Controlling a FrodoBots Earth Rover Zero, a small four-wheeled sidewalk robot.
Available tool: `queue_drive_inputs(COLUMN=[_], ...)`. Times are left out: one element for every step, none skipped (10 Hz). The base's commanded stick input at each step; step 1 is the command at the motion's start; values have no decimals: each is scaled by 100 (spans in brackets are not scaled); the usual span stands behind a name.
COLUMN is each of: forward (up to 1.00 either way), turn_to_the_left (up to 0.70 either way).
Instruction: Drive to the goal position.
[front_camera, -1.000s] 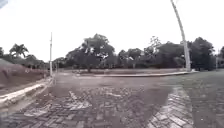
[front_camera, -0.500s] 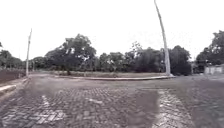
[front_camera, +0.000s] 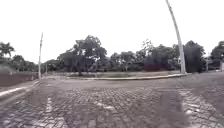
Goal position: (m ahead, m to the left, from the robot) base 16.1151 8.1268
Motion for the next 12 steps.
queue_drive_inputs(forward=[70, 70, 70, 70, 70, 70, 70, 70, 70, 70, 70, 70], turn_to_the_left=[0, 0, 0, 0, 0, 11, 15, 0, 0, 0, 0, 0])
